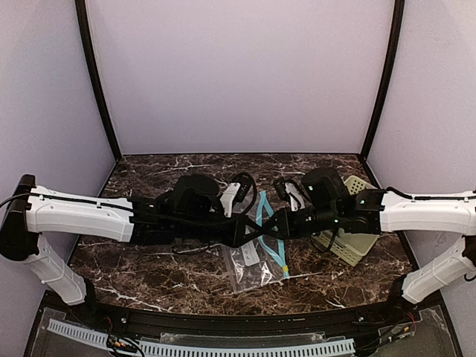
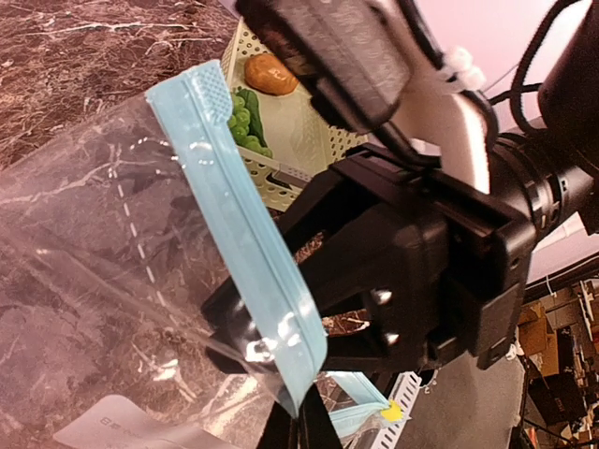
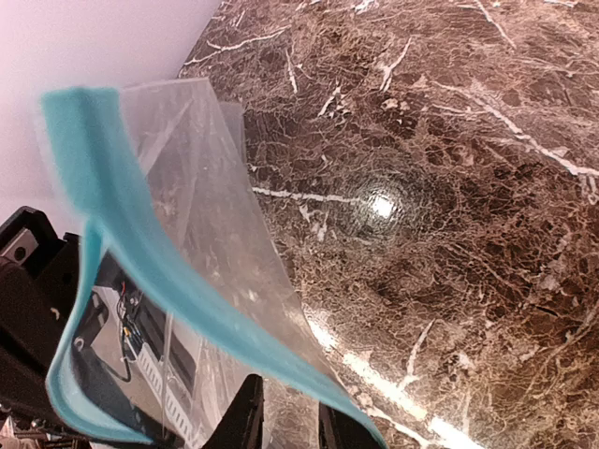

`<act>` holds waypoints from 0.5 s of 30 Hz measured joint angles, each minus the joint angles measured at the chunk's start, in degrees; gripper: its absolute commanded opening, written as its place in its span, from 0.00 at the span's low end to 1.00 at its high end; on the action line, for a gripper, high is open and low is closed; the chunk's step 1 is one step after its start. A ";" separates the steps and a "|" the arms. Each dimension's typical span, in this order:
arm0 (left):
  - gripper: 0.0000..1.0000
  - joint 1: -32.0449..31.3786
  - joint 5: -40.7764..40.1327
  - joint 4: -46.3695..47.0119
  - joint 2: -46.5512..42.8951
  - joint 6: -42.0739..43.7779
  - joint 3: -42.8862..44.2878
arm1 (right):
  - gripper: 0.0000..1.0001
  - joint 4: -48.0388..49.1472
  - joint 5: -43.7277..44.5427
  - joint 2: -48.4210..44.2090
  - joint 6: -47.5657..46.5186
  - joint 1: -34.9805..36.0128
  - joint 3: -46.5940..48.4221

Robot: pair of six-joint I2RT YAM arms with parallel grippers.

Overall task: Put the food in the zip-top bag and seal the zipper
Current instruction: Adjust the zipper on the food storage bag.

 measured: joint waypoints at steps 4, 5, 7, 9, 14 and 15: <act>0.01 0.00 2.60 1.05 0.02 1.03 0.00 | 0.24 1.22 -3.41 2.91 -2.58 0.00 1.03; 0.01 0.00 3.15 1.31 0.02 1.31 0.00 | 0.26 1.51 -4.24 3.32 -3.19 0.00 1.25; 0.01 0.00 3.85 1.68 0.04 1.73 0.00 | 0.30 1.97 -6.16 3.87 -4.46 0.00 1.66; 0.01 0.00 4.42 1.77 0.04 2.16 0.00 | 0.34 2.27 -7.43 4.17 -5.62 0.00 1.77; 0.01 0.07 5.07 1.86 0.02 2.67 0.00 | 0.39 2.93 -9.51 5.11 -6.36 -0.63 1.62; 0.01 0.07 5.05 1.88 0.02 2.73 0.00 | 0.40 3.21 -9.79 5.38 -6.32 -0.68 1.51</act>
